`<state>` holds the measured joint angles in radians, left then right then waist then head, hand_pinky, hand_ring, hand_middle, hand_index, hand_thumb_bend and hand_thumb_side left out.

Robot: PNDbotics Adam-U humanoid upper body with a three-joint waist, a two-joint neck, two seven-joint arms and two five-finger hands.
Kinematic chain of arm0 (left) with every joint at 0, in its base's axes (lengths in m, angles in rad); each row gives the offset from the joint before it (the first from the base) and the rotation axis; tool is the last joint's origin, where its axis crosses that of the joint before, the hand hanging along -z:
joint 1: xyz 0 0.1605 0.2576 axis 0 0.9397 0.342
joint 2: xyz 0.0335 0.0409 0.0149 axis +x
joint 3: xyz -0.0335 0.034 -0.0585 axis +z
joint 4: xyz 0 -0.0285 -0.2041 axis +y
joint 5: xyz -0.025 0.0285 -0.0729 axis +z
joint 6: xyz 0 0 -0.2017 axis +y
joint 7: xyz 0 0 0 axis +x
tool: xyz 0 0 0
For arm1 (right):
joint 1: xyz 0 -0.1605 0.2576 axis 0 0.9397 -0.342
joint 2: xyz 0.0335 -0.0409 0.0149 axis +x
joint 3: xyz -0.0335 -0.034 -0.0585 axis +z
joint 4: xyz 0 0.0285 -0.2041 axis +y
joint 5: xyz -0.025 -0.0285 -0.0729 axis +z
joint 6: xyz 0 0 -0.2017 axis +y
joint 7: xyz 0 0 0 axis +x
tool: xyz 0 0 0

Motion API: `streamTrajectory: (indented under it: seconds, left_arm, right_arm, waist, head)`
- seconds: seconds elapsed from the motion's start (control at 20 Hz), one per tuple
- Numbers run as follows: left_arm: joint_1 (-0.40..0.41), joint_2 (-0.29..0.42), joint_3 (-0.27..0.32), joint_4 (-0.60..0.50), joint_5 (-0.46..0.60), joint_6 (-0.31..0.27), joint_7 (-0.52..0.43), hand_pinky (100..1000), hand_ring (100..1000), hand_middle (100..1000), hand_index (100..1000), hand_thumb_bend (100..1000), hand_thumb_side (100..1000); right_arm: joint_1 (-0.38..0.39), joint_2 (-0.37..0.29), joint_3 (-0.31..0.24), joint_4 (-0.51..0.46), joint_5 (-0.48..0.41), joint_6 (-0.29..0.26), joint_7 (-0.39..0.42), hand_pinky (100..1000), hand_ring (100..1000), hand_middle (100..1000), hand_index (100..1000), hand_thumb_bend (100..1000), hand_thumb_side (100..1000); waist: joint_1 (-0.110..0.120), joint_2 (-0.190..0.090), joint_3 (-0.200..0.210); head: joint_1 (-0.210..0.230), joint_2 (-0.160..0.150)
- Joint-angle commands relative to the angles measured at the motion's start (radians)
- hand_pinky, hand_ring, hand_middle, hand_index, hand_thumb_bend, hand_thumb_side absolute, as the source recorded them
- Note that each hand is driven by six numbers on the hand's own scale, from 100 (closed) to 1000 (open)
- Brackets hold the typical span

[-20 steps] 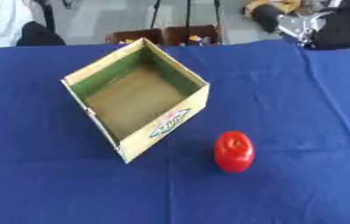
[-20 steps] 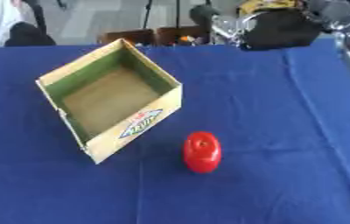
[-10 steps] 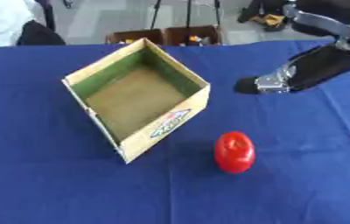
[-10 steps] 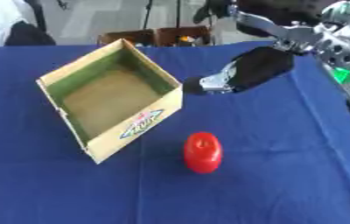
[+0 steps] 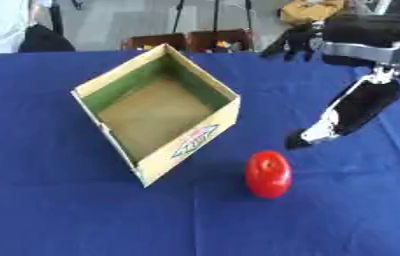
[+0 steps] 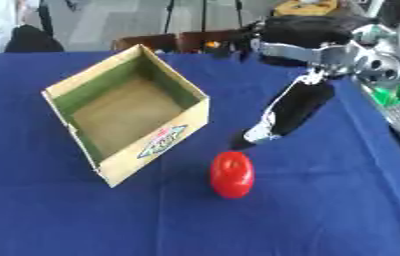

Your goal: Pick up objects on the table and place them in the box.

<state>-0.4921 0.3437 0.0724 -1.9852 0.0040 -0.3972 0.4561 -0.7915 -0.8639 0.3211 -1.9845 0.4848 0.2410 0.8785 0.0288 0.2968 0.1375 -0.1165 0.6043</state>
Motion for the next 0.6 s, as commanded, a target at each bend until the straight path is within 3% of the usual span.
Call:
streamTrajectory:
  seconds: [0.05, 0.35, 0.6]
  left_arm:
    - [-0.012, 0.026, 0.002, -0.015, 0.003, 0.001, -0.005, 641, 837, 819, 884, 100, 1000]
    - [-0.015, 0.024, 0.002, -0.015, 0.004, 0.001, -0.006, 641, 837, 818, 883, 100, 1000]
    - [-0.016, 0.022, 0.001, -0.015, 0.005, 0.002, -0.007, 640, 837, 817, 881, 100, 1000]
  right_arm:
    - [-0.008, -0.034, 0.015, -0.015, -0.05, 0.035, 0.027, 701, 788, 861, 970, 664, 232]
    - [-0.003, -0.028, 0.06, -0.015, -0.122, 0.101, 0.028, 709, 785, 851, 973, 672, 241]
    - [0.0, -0.015, 0.1, -0.014, -0.119, 0.145, 0.028, 719, 821, 871, 973, 669, 236]
  waist:
    - [-0.013, -0.029, 0.003]
    - [-0.015, -0.026, 0.005]
    - [-0.017, -0.024, 0.005]
  head:
    - [-0.001, -0.009]
    - [-0.001, -0.009]
    - [-0.003, -0.01]
